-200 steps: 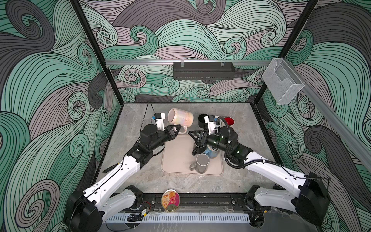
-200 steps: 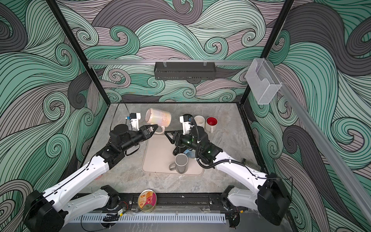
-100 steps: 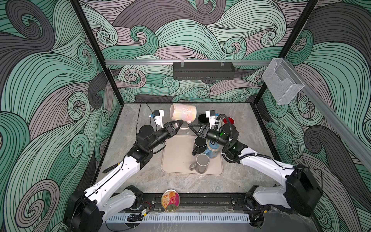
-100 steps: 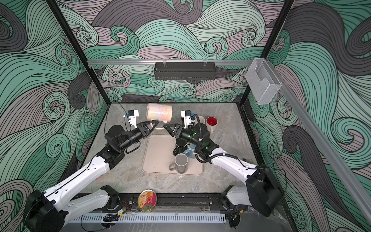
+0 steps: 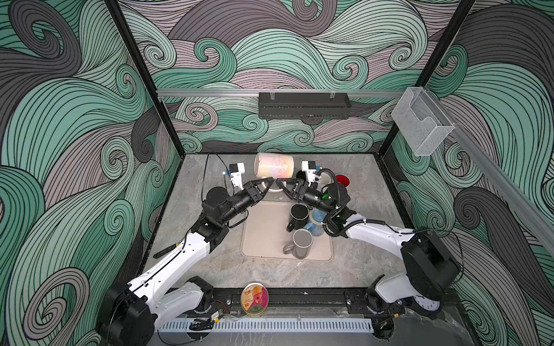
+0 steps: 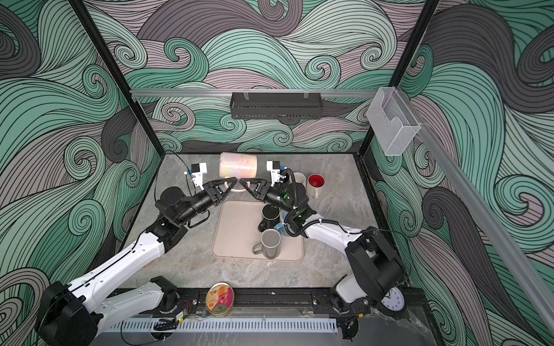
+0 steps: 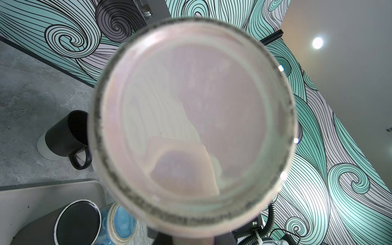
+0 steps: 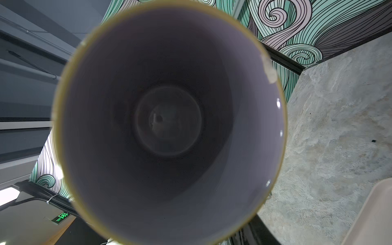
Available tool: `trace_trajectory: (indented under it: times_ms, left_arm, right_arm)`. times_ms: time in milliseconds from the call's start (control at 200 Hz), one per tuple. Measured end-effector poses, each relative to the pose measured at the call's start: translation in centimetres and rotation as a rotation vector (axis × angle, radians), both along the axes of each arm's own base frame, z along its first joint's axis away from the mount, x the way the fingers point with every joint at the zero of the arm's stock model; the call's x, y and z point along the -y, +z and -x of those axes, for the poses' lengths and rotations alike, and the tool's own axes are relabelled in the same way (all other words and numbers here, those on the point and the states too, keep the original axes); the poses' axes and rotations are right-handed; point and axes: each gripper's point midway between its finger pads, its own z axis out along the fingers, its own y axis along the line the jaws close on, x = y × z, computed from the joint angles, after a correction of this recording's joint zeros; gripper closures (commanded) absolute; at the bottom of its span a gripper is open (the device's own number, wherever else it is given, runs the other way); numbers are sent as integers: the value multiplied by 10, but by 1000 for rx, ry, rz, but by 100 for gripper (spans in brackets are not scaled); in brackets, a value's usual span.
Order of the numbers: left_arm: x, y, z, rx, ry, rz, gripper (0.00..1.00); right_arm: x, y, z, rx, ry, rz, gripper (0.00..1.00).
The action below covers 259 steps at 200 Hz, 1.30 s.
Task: Turn the mug right side up
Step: Place the mug at the top-center of the table.
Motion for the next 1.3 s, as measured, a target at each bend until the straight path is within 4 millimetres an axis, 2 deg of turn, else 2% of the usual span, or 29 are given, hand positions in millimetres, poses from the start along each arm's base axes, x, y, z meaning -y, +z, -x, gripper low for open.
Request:
trace_trajectory:
  times_ms: [160,320,500,605,630,670,861,901,986,1031,1141,1296]
  left_arm:
    - [1,1,-2,6,-3,8,100]
    - [2,2,-3,10,-3,14,100]
    - [1,2,-3,11,-2,13,100]
    - [2,1,-3,11,-1,8,100]
    - [1,1,-3,11,0,6,100]
    - [1,-2,-4,8,3,-4,100]
    - [0,-3,-4,18,7,-15,100]
    - [0,-4,-4,13,8,-19,87]
    - [-1,-8,-5,5,13,-35,34]
    - [-1,-7,-4,11,13,-39,20]
    - [-2,-5,1,14,11,-58,8]
    - [-10,-22,-1,-17,60,-150,3]
  right_arm:
    - [-8,8,0,6,29,-27,55]
    - [-12,13,0,7,47,-46,63]
    - [-13,14,1,7,53,-55,65]
    - [-13,14,1,7,54,-55,73]
    - [-14,14,1,6,55,-55,82]
    - [-14,13,2,-18,64,-61,100]
    - [-14,15,2,-21,66,-62,100]
    - [-14,13,2,-23,66,-56,100]
    - [-15,10,2,-26,63,-42,100]
    - [-16,5,1,-38,59,-25,100]
    - [-18,-7,-1,-70,58,15,100]
    - [-15,-11,-4,-73,39,39,100]
